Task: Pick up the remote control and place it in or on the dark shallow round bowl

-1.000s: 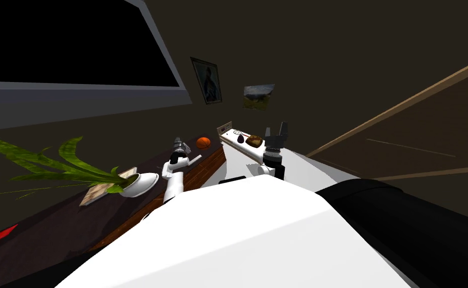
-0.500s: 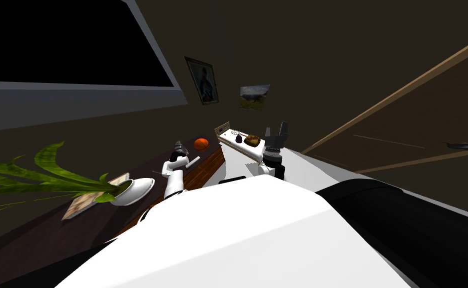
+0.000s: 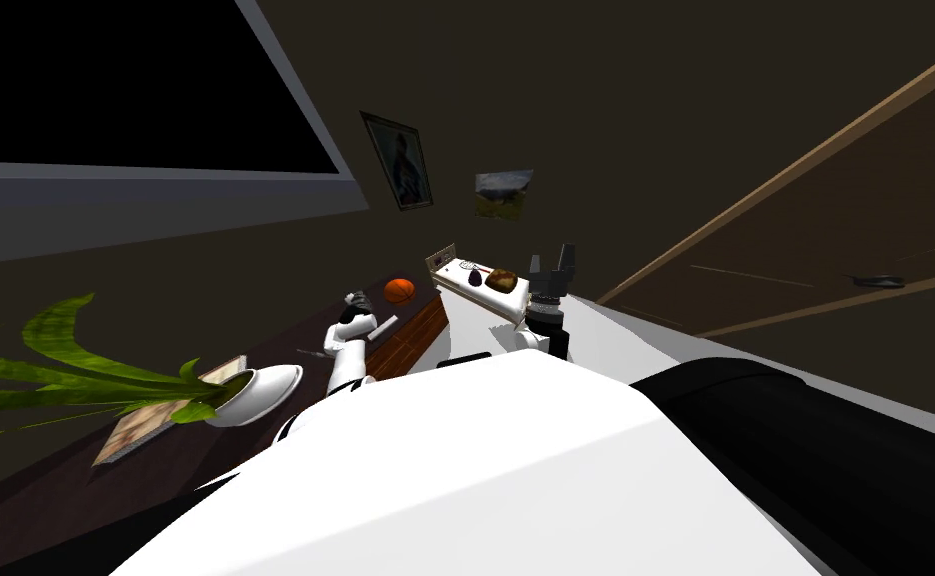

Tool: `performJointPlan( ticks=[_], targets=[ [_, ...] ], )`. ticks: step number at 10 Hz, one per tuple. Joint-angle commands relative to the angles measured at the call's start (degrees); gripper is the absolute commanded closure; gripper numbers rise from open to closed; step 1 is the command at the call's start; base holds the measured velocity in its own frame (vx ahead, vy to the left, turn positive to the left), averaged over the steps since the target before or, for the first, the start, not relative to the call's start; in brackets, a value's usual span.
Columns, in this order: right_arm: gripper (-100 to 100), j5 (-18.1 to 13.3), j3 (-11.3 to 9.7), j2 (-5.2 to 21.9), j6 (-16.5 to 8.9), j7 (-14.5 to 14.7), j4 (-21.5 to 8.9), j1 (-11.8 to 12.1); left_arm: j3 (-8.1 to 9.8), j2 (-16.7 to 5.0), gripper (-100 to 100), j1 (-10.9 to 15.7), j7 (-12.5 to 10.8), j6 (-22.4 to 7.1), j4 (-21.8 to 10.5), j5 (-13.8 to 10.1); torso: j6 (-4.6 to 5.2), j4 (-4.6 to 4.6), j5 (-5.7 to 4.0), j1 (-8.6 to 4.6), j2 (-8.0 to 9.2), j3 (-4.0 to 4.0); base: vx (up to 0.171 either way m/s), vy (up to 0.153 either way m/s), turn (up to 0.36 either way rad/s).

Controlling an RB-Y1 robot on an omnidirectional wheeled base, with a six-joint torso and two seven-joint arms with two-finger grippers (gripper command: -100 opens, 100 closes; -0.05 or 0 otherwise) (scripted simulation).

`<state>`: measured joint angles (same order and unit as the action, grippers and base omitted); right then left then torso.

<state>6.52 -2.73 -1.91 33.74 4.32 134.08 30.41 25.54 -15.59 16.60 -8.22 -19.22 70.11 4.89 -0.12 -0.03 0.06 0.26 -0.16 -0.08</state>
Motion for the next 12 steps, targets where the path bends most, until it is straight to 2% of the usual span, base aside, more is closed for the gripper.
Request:
performJointPlan(
  ticks=[1, 2, 3, 4, 5, 7, 8, 9, 10, 12],
  targets=[
    [0, 0.0, 0.0, 0.0, 0.0, 0.0, 0.0, 0.0, 1.39, -0.4, -100, 1.8, -0.2, -2.9, -2.9, -0.3, 0.00, 0.00, 0.00, 0.00, 0.00, 0.00, 0.032, 0.022, -0.116],
    [0, 0.0, 0.0, 0.0, 0.0, 0.0, 0.0, 0.0, 1.39, -0.4, -100, 1.8, -0.2, -3.9, -4.2, -0.3, 0.05, -0.01, 0.00, -0.01, -0.07, -0.04, 0.029, 0.037, -0.093],
    [0, 0.0, 0.0, 0.0, 0.0, 0.0, 0.0, 0.0, 2.61, -0.8, -100, 3.0, -0.4, -6.0, -6.2, -0.7, 0.01, -0.02, 0.01, 0.04, -0.07, -0.05, 0.038, 0.057, -0.125],
    [0, 0.0, 0.0, 0.0, 0.0, 0.0, 0.0, 0.0, 2.61, -0.8, -100, 3.0, -0.4, -7.5, -7.2, -0.7, 0.01, -0.02, 0.03, 0.13, -0.09, -0.05, 0.035, 0.056, -0.054],
    [0, 0.0, 0.0, 0.0, 0.0, 0.0, 0.0, 0.0, 3.78, -1.1, -100, 4.1, -0.5, -9.0, -9.6, -1.1, 0.00, -0.03, 0.03, 0.14, -0.10, -0.06, 0.040, 0.060, -0.092],
    [0, 0.0, 0.0, 0.0, 0.0, 0.0, 0.0, 0.0, 3.78, -1.1, -100, 4.1, -0.5, -11.1, -10.6, -1.1, 0.00, -0.03, 0.03, 0.11, -0.11, -0.07, 0.029, 0.036, -0.029],
    [0, 0.0, 0.0, 0.0, 0.0, 0.0, 0.0, 0.0, 4.89, -1.4, -100, 5.0, -0.5, -13.1, -13.4, -1.5, -0.01, -0.02, 0.01, 0.02, -0.06, -0.04, 0.035, 0.041, -0.072],
    [0, 0.0, 0.0, 0.0, 0.0, 0.0, 0.0, 0.0, 4.89, -1.4, -100, 5.0, -0.5, -14.4, -13.6, -1.5, 0.01, -0.02, 0.02, 0.06, -0.09, -0.05, 0.035, 0.054, -0.050],
    [0, 0.0, 0.0, 0.0, 0.0, 0.0, 0.0, 0.0, 5.95, -1.7, -100, 5.8, -0.5, -16.0, -16.0, -2.0, 0.01, -0.02, 0.02, 0.10, -0.10, -0.06, 0.054, 0.075, -0.068],
    [0, 0.0, 0.0, 0.0, 0.0, 0.0, 0.0, 0.0, 5.95, -1.7, -100, 5.8, -0.5, -18.0, -16.4, -2.0, 0.00, -0.04, 0.04, 0.15, -0.17, -0.10, 0.042, 0.041, -0.023]
  ],
)
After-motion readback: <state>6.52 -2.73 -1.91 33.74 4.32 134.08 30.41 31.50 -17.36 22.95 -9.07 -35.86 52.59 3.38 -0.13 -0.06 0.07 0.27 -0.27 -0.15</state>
